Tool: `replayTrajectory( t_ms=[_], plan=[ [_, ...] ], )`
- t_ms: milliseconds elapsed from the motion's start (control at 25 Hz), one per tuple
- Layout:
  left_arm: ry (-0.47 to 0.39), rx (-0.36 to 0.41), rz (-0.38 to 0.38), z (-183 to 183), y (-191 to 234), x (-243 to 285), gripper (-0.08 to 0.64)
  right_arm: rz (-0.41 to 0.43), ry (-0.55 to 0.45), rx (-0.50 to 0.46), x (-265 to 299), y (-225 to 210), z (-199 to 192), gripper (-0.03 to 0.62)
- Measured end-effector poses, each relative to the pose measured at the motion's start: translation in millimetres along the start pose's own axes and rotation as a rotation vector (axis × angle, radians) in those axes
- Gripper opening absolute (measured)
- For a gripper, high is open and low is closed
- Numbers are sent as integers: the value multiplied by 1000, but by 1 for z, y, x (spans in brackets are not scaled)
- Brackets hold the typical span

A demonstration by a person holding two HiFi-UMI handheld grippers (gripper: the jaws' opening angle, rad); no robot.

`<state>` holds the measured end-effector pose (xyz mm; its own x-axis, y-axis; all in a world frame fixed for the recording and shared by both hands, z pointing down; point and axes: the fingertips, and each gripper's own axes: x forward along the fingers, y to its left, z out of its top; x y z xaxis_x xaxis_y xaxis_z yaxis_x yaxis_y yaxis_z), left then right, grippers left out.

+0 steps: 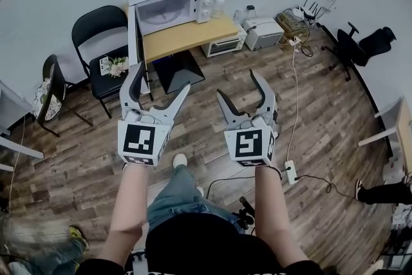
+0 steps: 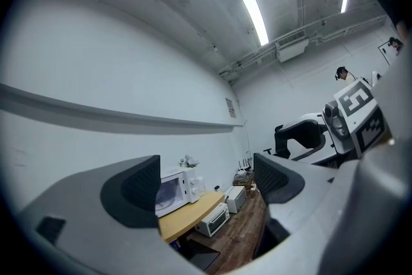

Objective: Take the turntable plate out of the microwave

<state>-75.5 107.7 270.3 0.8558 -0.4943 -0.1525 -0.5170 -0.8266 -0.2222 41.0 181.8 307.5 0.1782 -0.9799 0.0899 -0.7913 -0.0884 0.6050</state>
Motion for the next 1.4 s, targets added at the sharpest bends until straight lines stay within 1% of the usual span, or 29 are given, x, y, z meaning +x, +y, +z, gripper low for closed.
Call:
replayTrajectory(
  t_ms=[160,400,600,720,840,1120,1280,1400],
  plan=[
    [2,-8,6,-12,11,39,439,3,13,-13,35,-14,-12,362],
    [-16,-54,43,-28,39,111,439,20,8,-5,106,-45,-26,362],
    [-13,-64,102,-40,75,166,439,43,-11,-4,175,-68,-25,361],
    [0,-64,139,-49,97,188,439,61,-33,10,210,-75,-22,361],
    [20,-55,160,-59,112,204,439,77,-36,34,239,-78,-30,361],
    [87,-49,225,-90,140,234,439,155,-59,79,296,-77,-44,360],
    [127,-53,289,-109,159,256,439,217,-89,100,338,-83,-52,362],
    [152,-64,353,-121,173,275,439,277,-112,105,370,-89,-58,361]
  ],
)
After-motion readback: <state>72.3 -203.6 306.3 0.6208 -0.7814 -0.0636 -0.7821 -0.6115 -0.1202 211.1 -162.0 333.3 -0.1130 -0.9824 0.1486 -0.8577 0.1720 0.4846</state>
